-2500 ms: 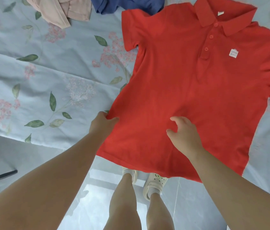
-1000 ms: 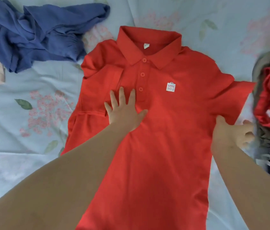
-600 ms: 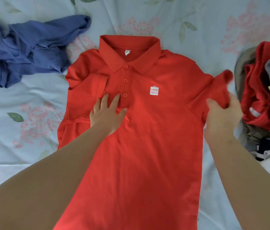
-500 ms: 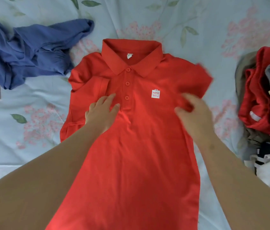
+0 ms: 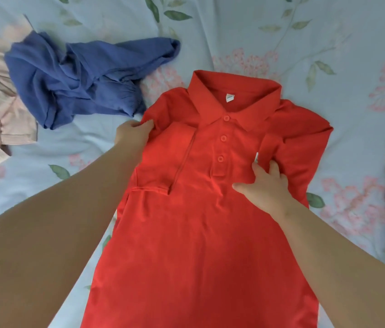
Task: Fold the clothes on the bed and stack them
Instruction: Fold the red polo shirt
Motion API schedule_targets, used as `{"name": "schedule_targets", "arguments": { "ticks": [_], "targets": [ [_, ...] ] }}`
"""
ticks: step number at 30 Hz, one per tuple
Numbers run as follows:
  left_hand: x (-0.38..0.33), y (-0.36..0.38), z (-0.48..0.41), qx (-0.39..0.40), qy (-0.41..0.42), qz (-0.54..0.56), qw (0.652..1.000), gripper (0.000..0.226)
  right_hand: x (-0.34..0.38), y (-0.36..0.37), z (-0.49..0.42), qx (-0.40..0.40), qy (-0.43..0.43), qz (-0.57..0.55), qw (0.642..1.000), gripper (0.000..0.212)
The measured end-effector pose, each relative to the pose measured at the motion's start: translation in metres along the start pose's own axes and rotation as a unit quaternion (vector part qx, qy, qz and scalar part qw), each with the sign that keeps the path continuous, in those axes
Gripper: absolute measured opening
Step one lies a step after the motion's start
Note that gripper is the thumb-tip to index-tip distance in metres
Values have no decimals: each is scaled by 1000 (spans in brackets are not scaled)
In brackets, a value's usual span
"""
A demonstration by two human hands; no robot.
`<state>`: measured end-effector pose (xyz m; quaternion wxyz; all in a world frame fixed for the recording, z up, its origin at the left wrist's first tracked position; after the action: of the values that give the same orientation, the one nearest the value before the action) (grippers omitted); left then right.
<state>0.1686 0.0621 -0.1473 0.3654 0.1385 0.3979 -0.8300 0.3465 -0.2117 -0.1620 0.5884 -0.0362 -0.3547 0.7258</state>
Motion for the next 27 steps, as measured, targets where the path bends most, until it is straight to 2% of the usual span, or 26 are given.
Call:
{"name": "schedule_targets", "arguments": {
  "ticks": [2, 5, 8, 9, 10, 12, 13, 14, 16, 18, 19, 21, 22, 23, 24, 25, 27],
  "targets": [
    [-25, -9, -3, -21, 41, -45, 998, 16, 0, 3, -2, 20, 14, 12, 1000, 82],
    [-62, -43, -9, -138, 120, -99, 978, 13, 1, 6, -2, 30, 24, 17, 999, 86],
    [-61, -42, -12, -125, 122, -11, 985, 17, 0, 9, -1, 33, 26, 13, 999, 88],
    [-58, -33, -4, -121, 126, -22, 984, 23, 0, 9, -1, 33, 23, 6, 999, 88],
    [-56, -24, 8, -139, 150, -65, 977, 29, -1, 8, 0, 33, 21, -4, 999, 88],
    [-68, -2, 49, -181, 287, -164, 926, 31, -3, 5, 2, 32, 12, -44, 998, 82],
    [-68, 19, 67, -156, 351, -222, 896, 29, -4, 0, 3, 16, 0, -75, 997, 76],
    [-58, 45, 74, -99, 381, -285, 874, 29, -6, -12, 5, -23, -18, -103, 994, 64],
    [-23, 83, 71, 9, 332, -409, 850, 40, -20, -47, 19, -162, -26, -142, 976, 35],
    [-11, 91, 74, 12, 284, -432, 856, 48, -49, -73, 39, -288, 25, -164, 943, 26],
    [-14, 91, 84, -7, 278, -423, 863, 47, -67, -76, 46, -314, 60, -178, 931, 25],
    [-34, 93, 114, -69, 333, -355, 871, 37, -96, -65, 52, -308, 113, -220, 919, 25],
    [-42, 102, 130, -62, 375, -303, 874, 33, -104, -56, 53, -290, 123, -242, 918, 26],
    [-49, 116, 149, -17, 409, -258, 875, 31, -110, -47, 55, -272, 124, -260, 918, 27],
    [-51, 139, 165, 61, 418, -241, 874, 31, -114, -41, 57, -259, 120, -274, 918, 29],
    [-48, 164, 181, 136, 414, -253, 864, 32, -119, -35, 59, -249, 117, -287, 917, 29],
    [-38, 208, 204, 225, 400, -313, 831, 37, -130, -28, 64, -236, 123, -318, 910, 24]
  ]
}}
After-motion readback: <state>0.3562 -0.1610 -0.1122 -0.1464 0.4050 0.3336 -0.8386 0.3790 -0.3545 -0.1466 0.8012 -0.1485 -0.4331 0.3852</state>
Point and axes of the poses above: each hand's wrist, its own z-axis away from the middle knuckle, its own y-axis out of the palm, x = y × z, the point moved 10 cm from there along -z, towards the middle knuckle, and after that the axes turned 6 degrees about -y, right-handed, at the moved point
